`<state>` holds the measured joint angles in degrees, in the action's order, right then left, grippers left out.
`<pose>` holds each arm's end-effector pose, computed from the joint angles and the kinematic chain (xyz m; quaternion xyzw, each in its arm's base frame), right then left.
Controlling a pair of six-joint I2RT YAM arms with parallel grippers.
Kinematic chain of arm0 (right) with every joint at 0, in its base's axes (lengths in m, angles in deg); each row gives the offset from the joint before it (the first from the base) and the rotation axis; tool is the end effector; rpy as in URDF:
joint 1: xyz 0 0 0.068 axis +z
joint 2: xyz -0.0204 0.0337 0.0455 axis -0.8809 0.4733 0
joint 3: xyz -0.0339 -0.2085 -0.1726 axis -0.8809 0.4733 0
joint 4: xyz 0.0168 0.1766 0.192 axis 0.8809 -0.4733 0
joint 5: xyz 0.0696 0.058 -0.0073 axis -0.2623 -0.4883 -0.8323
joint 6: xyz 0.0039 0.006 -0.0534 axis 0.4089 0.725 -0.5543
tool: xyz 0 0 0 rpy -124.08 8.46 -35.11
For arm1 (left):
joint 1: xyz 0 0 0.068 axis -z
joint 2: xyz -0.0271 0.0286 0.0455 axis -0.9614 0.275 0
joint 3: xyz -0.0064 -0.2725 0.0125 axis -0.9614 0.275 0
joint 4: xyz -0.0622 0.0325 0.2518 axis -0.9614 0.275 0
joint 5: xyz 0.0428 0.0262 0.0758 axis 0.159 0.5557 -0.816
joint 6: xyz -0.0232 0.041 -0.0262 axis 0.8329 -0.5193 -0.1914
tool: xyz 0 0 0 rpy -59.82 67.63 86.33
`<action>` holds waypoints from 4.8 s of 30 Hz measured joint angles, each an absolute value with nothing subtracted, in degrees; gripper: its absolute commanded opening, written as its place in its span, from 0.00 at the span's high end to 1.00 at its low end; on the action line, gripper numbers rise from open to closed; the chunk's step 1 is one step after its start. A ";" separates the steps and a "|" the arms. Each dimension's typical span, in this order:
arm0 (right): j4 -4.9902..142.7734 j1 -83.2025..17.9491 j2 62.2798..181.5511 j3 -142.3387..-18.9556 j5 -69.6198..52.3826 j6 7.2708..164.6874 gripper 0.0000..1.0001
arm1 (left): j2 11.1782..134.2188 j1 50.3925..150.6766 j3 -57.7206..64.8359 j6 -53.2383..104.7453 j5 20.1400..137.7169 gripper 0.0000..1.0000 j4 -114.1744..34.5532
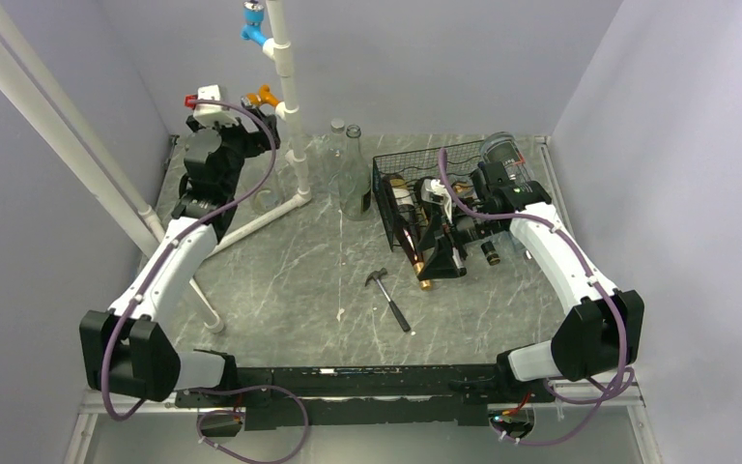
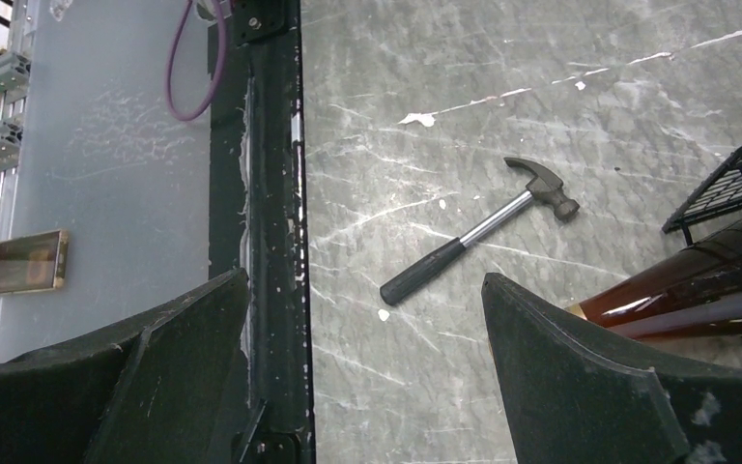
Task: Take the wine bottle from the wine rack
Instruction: Place the wine bottle at the center of the board, then pick up the wine bottle from the wine rack.
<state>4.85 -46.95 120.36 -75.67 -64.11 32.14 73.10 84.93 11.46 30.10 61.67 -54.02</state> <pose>0.2325 0.0943 0.3082 -0.4977 0.6849 0.4638 0.2612 0.3114 -0.0544 0.3884 -0.0873 0.6718 -0.1185 0.7260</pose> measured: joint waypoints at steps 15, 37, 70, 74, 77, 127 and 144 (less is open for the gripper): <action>1.61 -49.72 120.36 -75.69 -64.66 28.77 0.05 | 65.82 84.93 11.48 41.68 76.65 0.00 -42.00; -1.60 -54.95 120.36 -75.80 -67.48 25.08 0.04 | 62.90 92.80 12.79 40.61 93.45 0.00 -30.42; -2.11 -60.32 121.48 -75.80 -67.65 23.66 0.04 | 59.07 98.98 25.49 22.16 92.47 0.01 -31.07; -2.46 -61.87 121.48 -75.80 -68.11 23.35 0.04 | 59.90 99.01 25.12 22.34 93.37 0.01 -30.46; -2.56 -62.88 121.48 -75.80 -68.64 23.11 0.04 | 60.19 99.05 24.77 22.36 93.74 0.01 -29.61; 6.57 -77.83 118.79 -83.08 -68.26 37.12 0.04 | 58.44 99.25 23.91 22.29 93.76 0.01 -27.36; 20.76 -82.44 118.28 -83.73 -64.42 51.11 0.00 | 57.32 99.25 23.85 21.81 93.26 0.01 -26.42</action>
<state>20.76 -82.44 118.28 -83.73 -64.42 51.11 57.32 99.25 23.85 21.81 93.26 -26.42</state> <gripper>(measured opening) 0.993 0.992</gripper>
